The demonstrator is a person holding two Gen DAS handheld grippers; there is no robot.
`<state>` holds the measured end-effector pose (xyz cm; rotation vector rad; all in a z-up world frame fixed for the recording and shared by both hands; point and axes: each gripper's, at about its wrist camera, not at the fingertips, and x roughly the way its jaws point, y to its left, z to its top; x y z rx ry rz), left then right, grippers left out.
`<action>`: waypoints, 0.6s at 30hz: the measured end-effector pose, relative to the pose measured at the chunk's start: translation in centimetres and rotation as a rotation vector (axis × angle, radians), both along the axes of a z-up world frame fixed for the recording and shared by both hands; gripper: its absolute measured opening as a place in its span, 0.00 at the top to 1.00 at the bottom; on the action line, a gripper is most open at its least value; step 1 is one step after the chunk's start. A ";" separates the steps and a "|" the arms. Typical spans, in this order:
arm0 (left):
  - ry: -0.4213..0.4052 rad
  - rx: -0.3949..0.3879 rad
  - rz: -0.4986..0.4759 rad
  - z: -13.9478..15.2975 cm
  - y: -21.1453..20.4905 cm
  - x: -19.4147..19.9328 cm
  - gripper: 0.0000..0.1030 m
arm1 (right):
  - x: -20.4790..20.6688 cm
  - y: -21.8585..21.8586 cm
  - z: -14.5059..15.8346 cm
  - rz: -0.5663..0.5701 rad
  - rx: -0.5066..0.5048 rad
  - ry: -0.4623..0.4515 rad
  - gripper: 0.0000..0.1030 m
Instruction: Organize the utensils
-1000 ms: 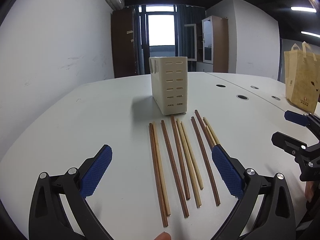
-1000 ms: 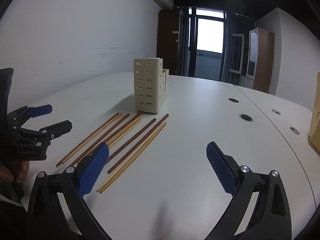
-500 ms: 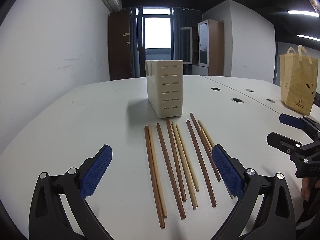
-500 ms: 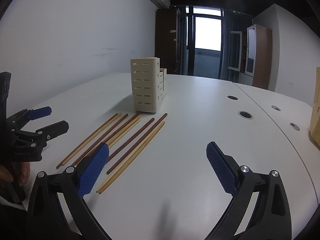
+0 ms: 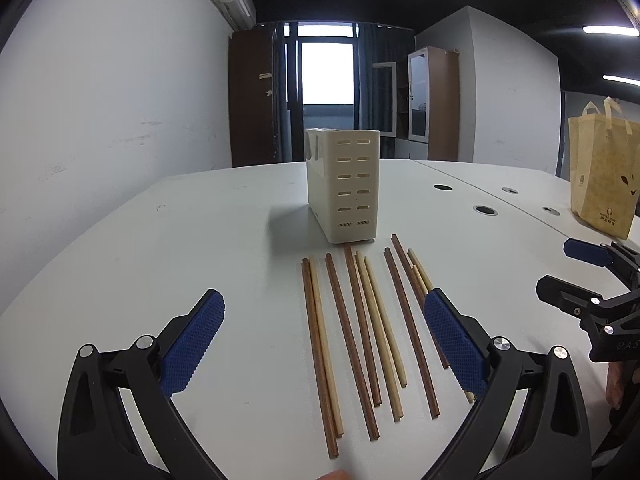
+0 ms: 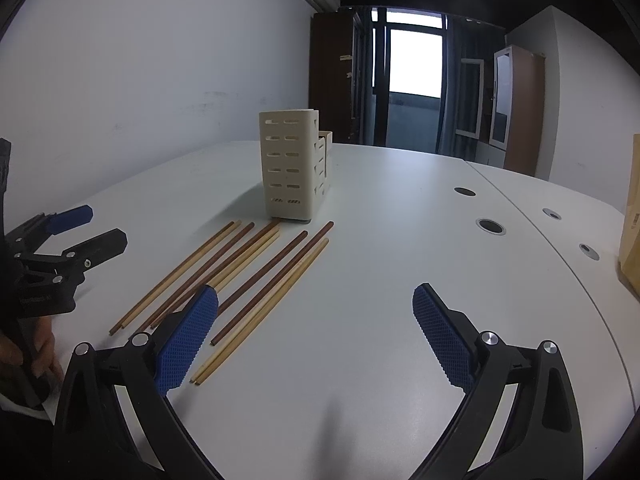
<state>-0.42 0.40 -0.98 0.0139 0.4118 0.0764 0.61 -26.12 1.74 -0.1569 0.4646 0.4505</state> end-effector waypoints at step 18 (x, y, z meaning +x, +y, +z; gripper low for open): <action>0.082 -0.028 0.018 -0.6 0.5 0.9 0.05 | 0.0 0.0 0.0 -0.010 -0.001 0.006 0.04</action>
